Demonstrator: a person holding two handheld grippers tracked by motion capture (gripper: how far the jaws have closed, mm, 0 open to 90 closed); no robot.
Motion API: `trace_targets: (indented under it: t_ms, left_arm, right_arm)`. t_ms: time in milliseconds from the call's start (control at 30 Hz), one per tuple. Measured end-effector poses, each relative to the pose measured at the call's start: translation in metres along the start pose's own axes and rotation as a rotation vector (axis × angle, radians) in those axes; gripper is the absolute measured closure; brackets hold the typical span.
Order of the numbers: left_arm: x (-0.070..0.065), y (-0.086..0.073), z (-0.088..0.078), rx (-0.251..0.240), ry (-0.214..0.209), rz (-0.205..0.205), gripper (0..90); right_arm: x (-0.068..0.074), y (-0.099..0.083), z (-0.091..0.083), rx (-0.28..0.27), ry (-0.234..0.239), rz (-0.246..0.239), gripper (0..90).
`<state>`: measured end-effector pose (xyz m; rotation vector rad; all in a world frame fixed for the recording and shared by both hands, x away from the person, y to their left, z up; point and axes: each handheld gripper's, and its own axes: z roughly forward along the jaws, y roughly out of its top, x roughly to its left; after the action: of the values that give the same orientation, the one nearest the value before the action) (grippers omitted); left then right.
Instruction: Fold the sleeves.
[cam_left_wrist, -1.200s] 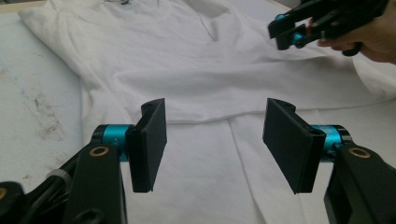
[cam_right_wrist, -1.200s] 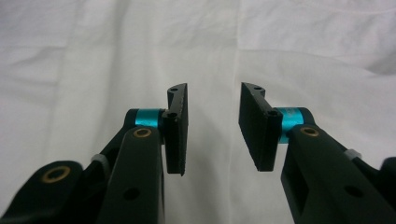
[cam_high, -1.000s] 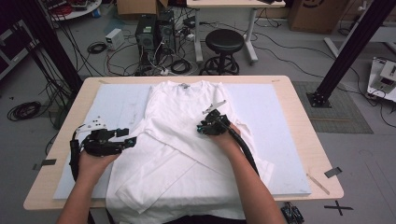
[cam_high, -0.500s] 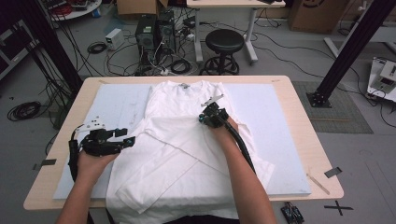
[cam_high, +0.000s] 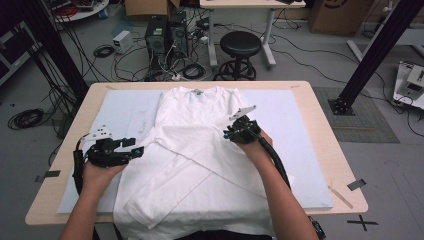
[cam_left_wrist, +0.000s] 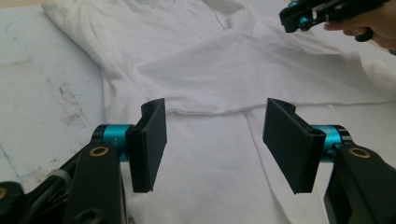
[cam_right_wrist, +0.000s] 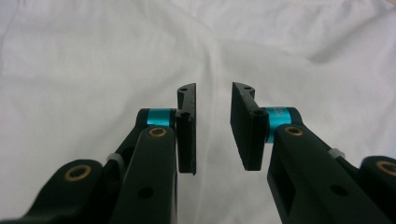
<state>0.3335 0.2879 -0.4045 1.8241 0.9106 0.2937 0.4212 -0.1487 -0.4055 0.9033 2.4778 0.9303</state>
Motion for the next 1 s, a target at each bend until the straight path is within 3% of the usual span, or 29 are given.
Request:
trace_targets:
  t_ms: [133, 167, 233, 267, 333, 433, 467, 500, 533, 600, 800, 933, 1000]
  left_arm:
    - [-0.001, 0.001, -0.001, 0.0, -0.002, 0.006, 39.8]
    - [-0.001, 0.001, 0.0, 0.0, -0.002, 0.005, 39.8]
    - [-0.001, 0.001, 0.0, 0.001, -0.001, 0.002, 39.8]
    - [-0.001, 0.0, 0.0, 0.001, -0.001, 0.001, 39.8]
    - [-0.002, 0.0, 0.001, 0.003, -0.001, -0.001, 39.8]
    - [-0.001, 0.0, 0.001, 0.008, 0.001, 0.002, 39.9]
    - [-0.001, -0.001, 0.002, 0.011, 0.002, -0.002, 39.8]
    - [-0.001, -0.001, 0.002, 0.011, 0.002, -0.002, 39.9]
    - [-0.001, -0.002, 0.003, 0.015, 0.0, -0.002, 39.8]
    - [-0.002, -0.002, 0.004, 0.017, 0.002, 0.0, 39.8]
    - [-0.002, -0.002, 0.005, 0.02, 0.001, 0.002, 39.8]
    - [-0.002, -0.002, 0.005, 0.016, 0.001, 0.0, 39.8]
    - [-0.001, -0.002, 0.005, 0.018, 0.004, -0.001, 39.8]
  right_arm:
    - [0.001, -0.022, -0.014, 0.001, 0.02, 0.002, 72.6]
    - [0.001, -0.04, -0.019, 0.007, 0.031, 0.023, 71.7]
    - [0.0, -0.045, -0.02, 0.001, 0.047, 0.04, 71.0]
    - [0.001, -0.057, -0.022, -0.01, 0.08, 0.074, 69.8]
    - [0.005, -0.065, -0.022, 0.002, 0.097, 0.073, 69.8]
    - [0.008, -0.07, -0.019, 0.021, 0.103, 0.075, 71.3]
    - [0.009, -0.072, -0.018, 0.017, 0.105, 0.074, 78.7]
    - [0.009, -0.072, -0.018, 0.017, 0.105, 0.074, 78.7]
    - [0.008, -0.07, -0.018, 0.021, 0.1, 0.07, 86.8]
    - [0.007, -0.066, -0.021, 0.012, 0.092, 0.067, 88.5]
    - [-0.002, -0.053, -0.029, -0.02, 0.027, 0.051, 89.1]
    - [-0.006, -0.056, -0.024, -0.002, 0.022, 0.071, 88.6]
    - [-0.002, -0.064, -0.017, 0.018, 0.038, 0.077, 81.4]
